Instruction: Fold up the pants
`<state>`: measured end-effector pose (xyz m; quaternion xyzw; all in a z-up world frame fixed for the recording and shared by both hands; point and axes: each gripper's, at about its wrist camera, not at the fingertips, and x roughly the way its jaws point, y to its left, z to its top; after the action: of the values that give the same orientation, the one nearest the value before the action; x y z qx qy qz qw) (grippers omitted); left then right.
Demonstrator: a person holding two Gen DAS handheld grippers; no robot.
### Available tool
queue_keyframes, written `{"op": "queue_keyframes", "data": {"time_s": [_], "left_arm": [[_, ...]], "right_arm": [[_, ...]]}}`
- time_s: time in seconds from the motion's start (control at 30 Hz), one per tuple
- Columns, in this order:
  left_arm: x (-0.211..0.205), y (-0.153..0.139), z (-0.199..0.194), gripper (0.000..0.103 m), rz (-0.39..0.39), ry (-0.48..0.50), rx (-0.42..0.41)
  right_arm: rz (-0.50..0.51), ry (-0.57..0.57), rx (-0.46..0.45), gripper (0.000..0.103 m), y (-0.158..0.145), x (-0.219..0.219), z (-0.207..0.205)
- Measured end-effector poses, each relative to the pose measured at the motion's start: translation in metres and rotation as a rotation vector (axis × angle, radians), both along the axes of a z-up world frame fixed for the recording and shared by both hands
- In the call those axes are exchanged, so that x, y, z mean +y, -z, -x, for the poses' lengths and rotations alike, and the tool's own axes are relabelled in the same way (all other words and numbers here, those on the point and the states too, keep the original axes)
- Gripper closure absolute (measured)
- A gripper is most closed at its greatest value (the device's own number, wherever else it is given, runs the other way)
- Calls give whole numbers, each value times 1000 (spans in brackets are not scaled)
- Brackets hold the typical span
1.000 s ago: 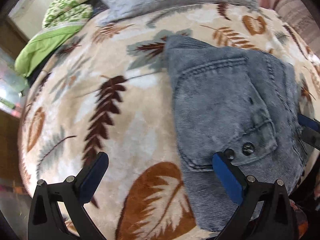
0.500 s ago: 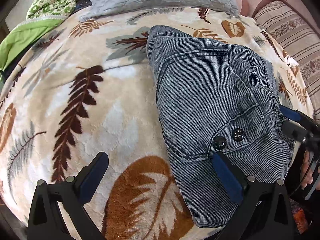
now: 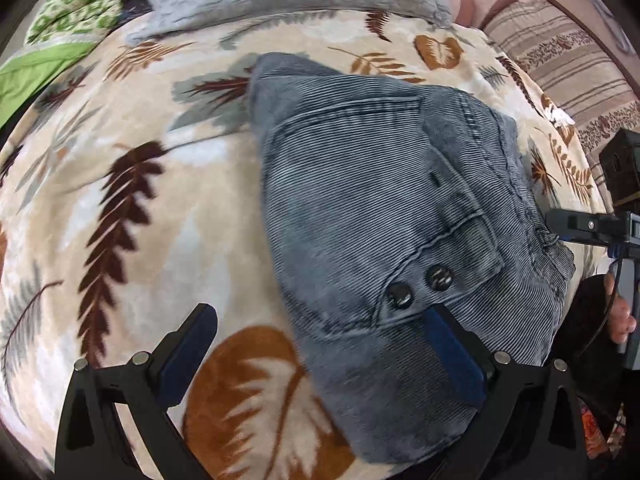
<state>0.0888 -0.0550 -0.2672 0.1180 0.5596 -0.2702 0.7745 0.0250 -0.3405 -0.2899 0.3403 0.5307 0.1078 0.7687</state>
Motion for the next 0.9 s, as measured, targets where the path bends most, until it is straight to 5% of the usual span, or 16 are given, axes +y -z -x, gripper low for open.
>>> {"op": "queue_keyframes", "data": {"time_s": [0.27,0.43,0.53,0.77,0.9], "left_arm": [[-12,7,-15,3,123,30,78],[-14,2,-16,26,181,46,88],[-19,-4,-14,43,182,53,69],[-22,-30,-17,71,183,59,8],[-22,-53,-38,71,221,30,-7]], "right_arm": [[-117,-21,-77,20,5,6,-12],[-80,-42,-80,54,7,14,-17],[-69,-38,-92,63,4,15,-15],[33,-43,-181,69,-24,24,-15],[54,-45,-241,70,-49,21,-25]]}}
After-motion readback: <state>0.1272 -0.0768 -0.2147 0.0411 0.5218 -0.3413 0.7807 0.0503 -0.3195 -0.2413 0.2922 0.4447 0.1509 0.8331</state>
